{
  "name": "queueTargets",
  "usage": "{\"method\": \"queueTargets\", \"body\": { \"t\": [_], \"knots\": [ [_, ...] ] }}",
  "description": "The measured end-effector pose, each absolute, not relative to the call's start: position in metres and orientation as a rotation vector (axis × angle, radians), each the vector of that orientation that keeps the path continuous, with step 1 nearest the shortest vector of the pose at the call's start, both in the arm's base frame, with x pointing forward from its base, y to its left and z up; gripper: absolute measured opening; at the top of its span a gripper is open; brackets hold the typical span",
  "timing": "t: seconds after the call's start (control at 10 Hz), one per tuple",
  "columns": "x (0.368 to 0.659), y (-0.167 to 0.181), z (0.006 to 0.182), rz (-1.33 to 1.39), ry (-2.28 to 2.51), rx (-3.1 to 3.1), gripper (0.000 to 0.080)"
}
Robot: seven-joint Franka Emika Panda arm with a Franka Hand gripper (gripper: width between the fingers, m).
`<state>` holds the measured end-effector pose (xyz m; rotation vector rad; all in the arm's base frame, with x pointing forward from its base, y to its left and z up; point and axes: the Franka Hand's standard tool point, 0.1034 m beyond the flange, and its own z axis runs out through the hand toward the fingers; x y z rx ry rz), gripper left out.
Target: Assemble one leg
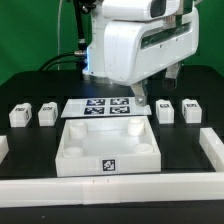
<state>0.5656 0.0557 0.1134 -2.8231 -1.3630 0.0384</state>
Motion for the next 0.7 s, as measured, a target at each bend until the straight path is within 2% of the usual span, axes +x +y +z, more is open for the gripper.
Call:
{"method": "queueTargets", "body": {
  "t": [0.7],
  "knots": [
    [0.5654,0.0557,0.1130,0.040,-1.363,-2.823,0.0650]
  ]
}}
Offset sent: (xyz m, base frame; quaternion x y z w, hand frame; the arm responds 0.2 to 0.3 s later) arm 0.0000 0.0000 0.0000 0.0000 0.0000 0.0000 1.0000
